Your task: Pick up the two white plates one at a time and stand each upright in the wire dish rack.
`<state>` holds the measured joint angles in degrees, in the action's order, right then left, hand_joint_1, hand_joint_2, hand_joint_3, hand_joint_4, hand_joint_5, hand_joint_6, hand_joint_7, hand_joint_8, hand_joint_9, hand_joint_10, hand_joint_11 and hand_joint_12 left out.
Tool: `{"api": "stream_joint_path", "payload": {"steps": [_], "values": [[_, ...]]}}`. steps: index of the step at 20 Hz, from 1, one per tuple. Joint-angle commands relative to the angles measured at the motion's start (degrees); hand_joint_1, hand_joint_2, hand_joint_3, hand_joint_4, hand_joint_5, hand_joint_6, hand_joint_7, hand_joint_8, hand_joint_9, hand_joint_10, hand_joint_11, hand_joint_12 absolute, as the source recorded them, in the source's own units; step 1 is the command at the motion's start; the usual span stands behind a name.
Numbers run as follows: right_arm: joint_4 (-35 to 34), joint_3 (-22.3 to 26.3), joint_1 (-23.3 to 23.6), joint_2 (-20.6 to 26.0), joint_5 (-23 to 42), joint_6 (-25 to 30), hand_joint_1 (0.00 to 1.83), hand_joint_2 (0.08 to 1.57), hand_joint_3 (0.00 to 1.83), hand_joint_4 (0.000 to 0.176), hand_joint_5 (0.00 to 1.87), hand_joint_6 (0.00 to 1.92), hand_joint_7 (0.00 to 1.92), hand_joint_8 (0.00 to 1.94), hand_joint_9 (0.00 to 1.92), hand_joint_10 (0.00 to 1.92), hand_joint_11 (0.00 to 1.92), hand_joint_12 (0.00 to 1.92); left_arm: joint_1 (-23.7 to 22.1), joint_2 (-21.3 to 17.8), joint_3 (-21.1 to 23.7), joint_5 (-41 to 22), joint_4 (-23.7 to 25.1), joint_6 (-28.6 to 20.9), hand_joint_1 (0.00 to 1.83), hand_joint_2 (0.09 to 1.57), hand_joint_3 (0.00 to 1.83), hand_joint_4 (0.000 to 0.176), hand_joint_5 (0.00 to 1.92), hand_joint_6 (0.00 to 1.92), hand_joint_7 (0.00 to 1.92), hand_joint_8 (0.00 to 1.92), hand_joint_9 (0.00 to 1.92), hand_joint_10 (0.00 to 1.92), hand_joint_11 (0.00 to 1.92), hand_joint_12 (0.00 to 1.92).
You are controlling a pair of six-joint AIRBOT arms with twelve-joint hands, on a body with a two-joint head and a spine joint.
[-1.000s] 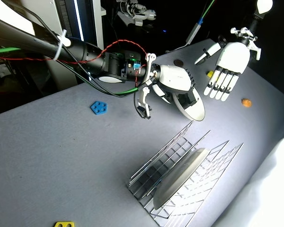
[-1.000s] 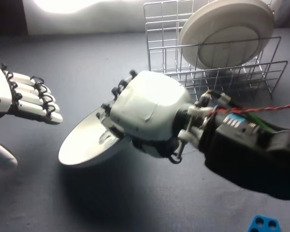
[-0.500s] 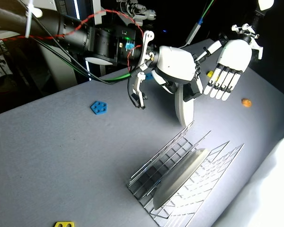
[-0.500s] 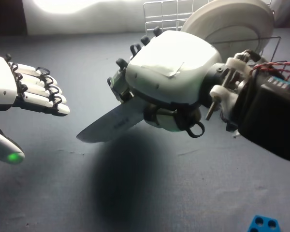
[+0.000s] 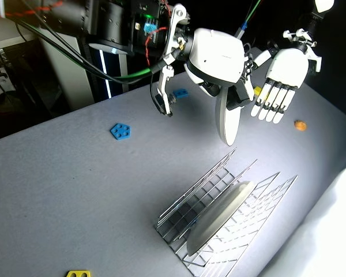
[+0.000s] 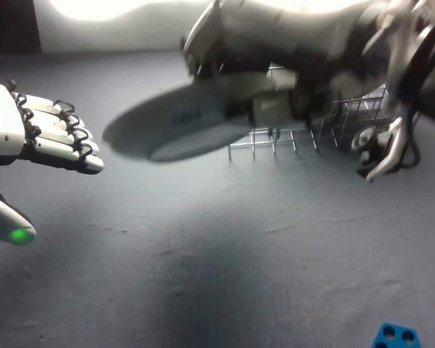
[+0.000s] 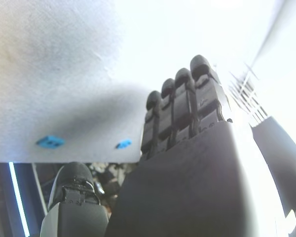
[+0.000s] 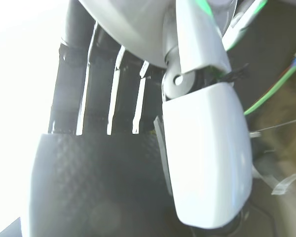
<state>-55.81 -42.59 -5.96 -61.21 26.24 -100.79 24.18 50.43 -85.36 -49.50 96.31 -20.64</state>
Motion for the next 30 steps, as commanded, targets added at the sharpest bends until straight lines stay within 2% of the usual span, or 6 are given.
{"api": "stream_joint_path", "payload": {"steps": [1, 16, 21, 26, 27, 30], "values": [[0.5, 0.3, 1.6, 0.5, 2.2, 0.3, 1.37, 1.10, 0.00, 0.000, 0.92, 1.07, 1.00, 0.90, 0.96, 1.12, 0.75, 1.29, -0.3, -0.6, -0.6, -0.5, -3.5, 0.1, 0.00, 1.08, 0.00, 0.000, 0.13, 0.00, 0.12, 0.01, 0.10, 0.00, 0.00, 0.21], [-21.7, -3.1, 8.1, 3.9, -3.1, 0.4, 1.37, 1.11, 0.00, 0.000, 0.90, 1.10, 0.99, 0.94, 0.95, 1.13, 0.75, 1.31, 0.2, -0.7, -0.4, -0.5, -3.4, 0.1, 0.00, 1.08, 0.00, 0.000, 0.13, 0.01, 0.12, 0.01, 0.10, 0.00, 0.00, 0.19], [-21.7, -7.2, 8.1, 4.2, -9.6, 5.8, 1.37, 1.12, 0.00, 0.000, 0.89, 1.13, 0.97, 0.94, 0.94, 1.15, 0.73, 1.31, 0.3, -0.7, -0.3, -0.5, -3.4, 0.1, 0.00, 1.08, 0.00, 0.000, 0.12, 0.00, 0.12, 0.00, 0.09, 0.00, 0.00, 0.17], [-21.7, -8.9, 8.2, 4.5, -8.4, 9.0, 1.37, 1.11, 0.00, 0.000, 0.90, 1.10, 1.00, 0.92, 0.95, 1.14, 0.75, 1.31, 0.3, -0.7, -0.1, -0.6, -3.3, 0.1, 0.00, 1.08, 0.00, 0.000, 0.13, 0.00, 0.13, 0.00, 0.11, 0.00, 0.00, 0.25], [-21.8, -8.9, 8.3, 4.6, -7.5, 9.1, 1.37, 1.12, 0.00, 0.000, 0.87, 1.14, 0.97, 0.96, 0.93, 1.17, 0.73, 1.33, 0.3, -0.7, 0.0, -0.6, -3.3, 0.1, 0.00, 1.08, 0.00, 0.000, 0.09, 0.01, 0.08, 0.01, 0.06, 0.01, 0.00, 0.12], [-23.1, -9.6, 8.4, 4.9, -6.6, 9.3, 1.37, 1.11, 0.00, 0.000, 0.89, 1.11, 0.99, 0.92, 0.94, 1.16, 0.73, 1.33, 0.3, -0.7, 0.1, -0.6, -3.2, 0.1, 0.00, 1.08, 0.00, 0.000, 0.11, 0.00, 0.11, 0.00, 0.08, 0.00, 0.00, 0.16]]}}
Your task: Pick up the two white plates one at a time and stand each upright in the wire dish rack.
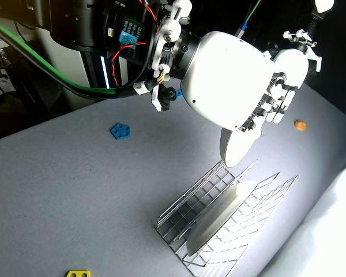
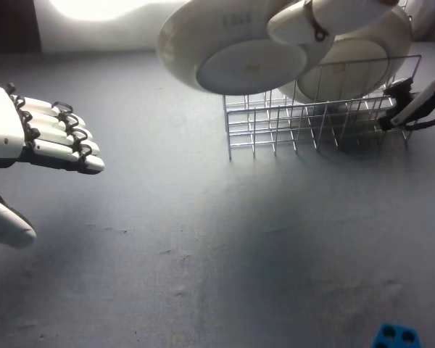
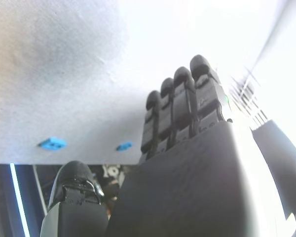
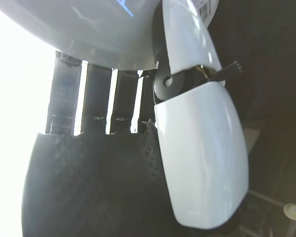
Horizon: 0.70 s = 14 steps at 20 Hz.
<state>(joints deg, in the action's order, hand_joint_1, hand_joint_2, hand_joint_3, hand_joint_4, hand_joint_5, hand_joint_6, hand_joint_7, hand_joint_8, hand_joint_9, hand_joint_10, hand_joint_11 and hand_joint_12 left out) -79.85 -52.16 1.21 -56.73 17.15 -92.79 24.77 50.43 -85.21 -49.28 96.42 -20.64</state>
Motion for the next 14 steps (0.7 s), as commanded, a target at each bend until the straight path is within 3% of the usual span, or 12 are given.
{"api": "stream_joint_path", "payload": {"steps": [1, 5, 8, 14], "values": [[1.0, -0.2, 1.2, 0.5, 2.5, 1.3, 1.37, 1.12, 0.00, 0.000, 0.88, 1.13, 0.98, 0.95, 0.94, 1.15, 0.74, 1.32, -0.3, -0.7, -0.1, -0.8, -3.3, 0.1, 0.00, 1.08, 0.00, 0.000, 0.12, 0.00, 0.12, 0.00, 0.10, 0.00, 0.00, 0.21], [0.9, -1.4, 0.9, 1.2, 2.9, 1.2, 1.37, 1.12, 0.00, 0.000, 0.88, 1.11, 0.97, 0.96, 0.96, 1.13, 0.74, 1.31, -0.2, -0.8, 0.0, -0.8, -3.3, 0.1, 0.00, 1.07, 0.00, 0.000, 0.07, 0.00, 0.06, 0.00, 0.03, 0.00, 0.00, 0.04], [0.9, -2.0, 0.7, 1.7, 2.6, 1.0, 1.37, 1.11, 0.00, 0.000, 0.91, 1.09, 0.99, 0.91, 0.99, 1.10, 0.77, 1.31, -0.2, -0.8, 0.1, -0.8, -3.3, 0.1, 0.00, 1.08, 0.00, 0.000, 0.06, 0.00, 0.05, 0.00, 0.02, 0.00, 0.00, 0.02], [0.9, -2.6, -1.1, 2.6, 0.6, 0.1, 1.37, 1.12, 0.00, 0.000, 0.89, 1.10, 0.96, 0.97, 0.96, 1.13, 0.74, 1.32, -0.2, -0.8, 0.2, -0.8, -3.3, 0.1, 0.00, 1.07, 0.00, 0.000, 0.00, 0.00, 0.00, 0.00, 0.00, 0.00, 0.00, 0.00]]}}
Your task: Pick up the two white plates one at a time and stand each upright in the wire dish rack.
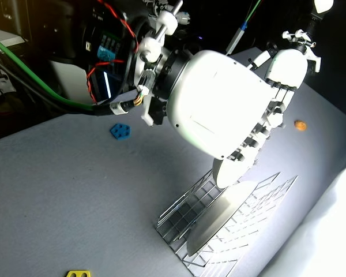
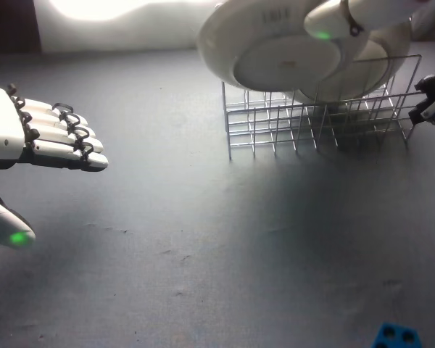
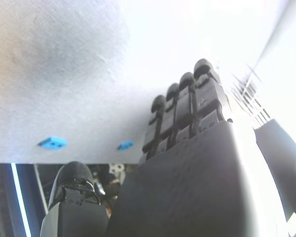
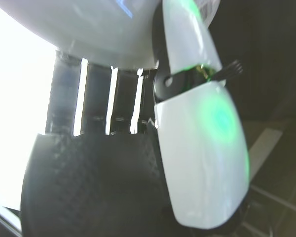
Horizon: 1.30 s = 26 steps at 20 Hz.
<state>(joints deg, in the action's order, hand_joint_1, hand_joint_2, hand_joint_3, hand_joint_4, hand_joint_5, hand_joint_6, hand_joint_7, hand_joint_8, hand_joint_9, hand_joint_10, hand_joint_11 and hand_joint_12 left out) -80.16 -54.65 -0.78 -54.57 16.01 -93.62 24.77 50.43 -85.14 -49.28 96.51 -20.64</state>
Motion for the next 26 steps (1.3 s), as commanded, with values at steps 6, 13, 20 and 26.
{"api": "stream_joint_path", "payload": {"steps": [6, 13, 20, 26], "values": [[1.2, -0.5, -0.6, 1.7, 0.9, 0.2, 1.37, 1.12, 0.00, 0.000, 0.89, 1.11, 0.97, 0.97, 0.95, 1.14, 0.74, 1.30, -0.2, -0.8, 0.2, -0.8, -3.3, 0.1, 0.00, 1.07, 0.00, 0.000, 0.01, 0.00, 0.00, 0.00, 0.00, 0.00, 0.00, 0.00], [1.2, -0.6, -1.9, 2.7, -0.5, -0.4, 1.37, 1.12, 0.00, 0.000, 0.88, 1.13, 0.97, 0.97, 0.95, 1.12, 0.75, 1.30, -0.2, -0.8, 0.4, -0.8, -3.2, 0.1, 0.00, 1.08, 0.00, 0.000, 0.05, 0.01, 0.02, 0.01, 0.00, 0.00, 0.00, 0.00], [1.2, -1.0, -2.7, 1.9, -0.3, -0.8, 1.37, 1.12, 0.00, 0.000, 0.88, 1.13, 0.96, 1.00, 0.95, 1.12, 0.76, 1.29, -0.3, -0.7, 0.5, -0.8, -3.2, 0.1, 0.00, 1.07, 0.00, 0.000, 0.04, 0.01, 0.02, 0.01, 0.00, 0.00, 0.00, 0.00], [1.2, -2.2, -2.7, -0.2, 0.4, -0.7, 1.37, 1.12, 0.00, 0.000, 0.89, 1.11, 0.97, 0.97, 0.95, 1.13, 0.73, 1.32, -0.3, -0.7, 0.9, -0.8, -3.2, 0.1, 0.00, 1.07, 0.00, 0.000, 0.03, 0.00, 0.03, 0.01, 0.00, 0.00, 0.00, 0.00]]}}
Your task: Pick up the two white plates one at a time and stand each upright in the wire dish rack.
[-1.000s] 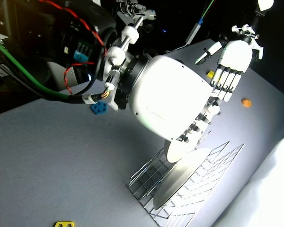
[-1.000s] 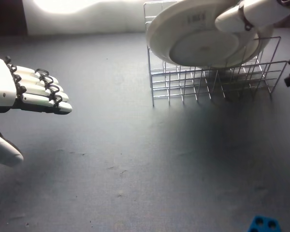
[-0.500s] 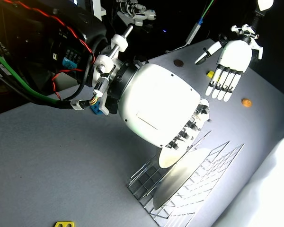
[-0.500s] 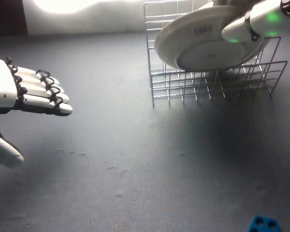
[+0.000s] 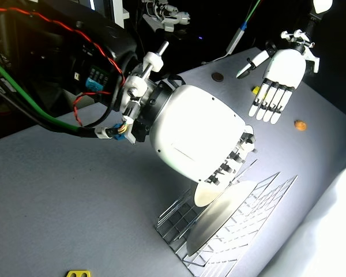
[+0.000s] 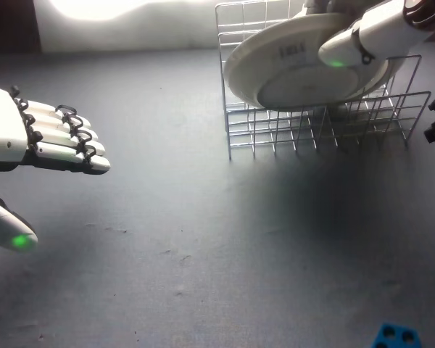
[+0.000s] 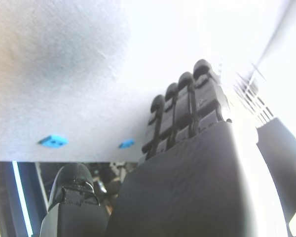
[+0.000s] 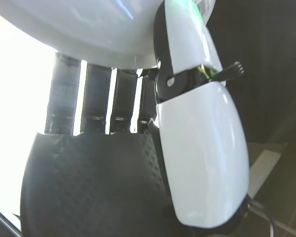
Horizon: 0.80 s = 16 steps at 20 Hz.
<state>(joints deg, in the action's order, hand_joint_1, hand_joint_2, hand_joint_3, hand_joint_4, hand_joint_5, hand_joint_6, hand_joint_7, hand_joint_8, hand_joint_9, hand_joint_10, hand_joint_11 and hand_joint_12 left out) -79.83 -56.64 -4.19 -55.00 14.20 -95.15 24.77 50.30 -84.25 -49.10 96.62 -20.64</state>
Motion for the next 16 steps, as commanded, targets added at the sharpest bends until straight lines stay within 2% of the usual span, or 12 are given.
{"api": "stream_joint_path", "payload": {"steps": [1, 16], "values": [[0.9, -0.5, 0.7, 0.0, 2.2, 1.0, 1.37, 1.12, 0.00, 0.000, 0.89, 1.10, 0.97, 0.97, 0.95, 1.13, 0.73, 1.32, -0.3, -0.6, 0.2, -1.0, -3.3, 0.1, 0.00, 1.07, 0.00, 0.000, 0.04, 0.01, 0.03, 0.01, 0.01, 0.00, 0.00, 0.00], [0.9, -5.7, 0.5, -2.7, 1.3, 1.1, 1.37, 1.12, 0.00, 0.000, 0.88, 1.12, 0.97, 0.98, 0.94, 1.16, 0.71, 1.35, -0.3, -0.8, 0.7, -1.0, -3.3, 0.1, 0.00, 1.08, 0.00, 0.000, 0.06, 0.01, 0.05, 0.01, 0.03, 0.01, 0.01, 0.00]]}}
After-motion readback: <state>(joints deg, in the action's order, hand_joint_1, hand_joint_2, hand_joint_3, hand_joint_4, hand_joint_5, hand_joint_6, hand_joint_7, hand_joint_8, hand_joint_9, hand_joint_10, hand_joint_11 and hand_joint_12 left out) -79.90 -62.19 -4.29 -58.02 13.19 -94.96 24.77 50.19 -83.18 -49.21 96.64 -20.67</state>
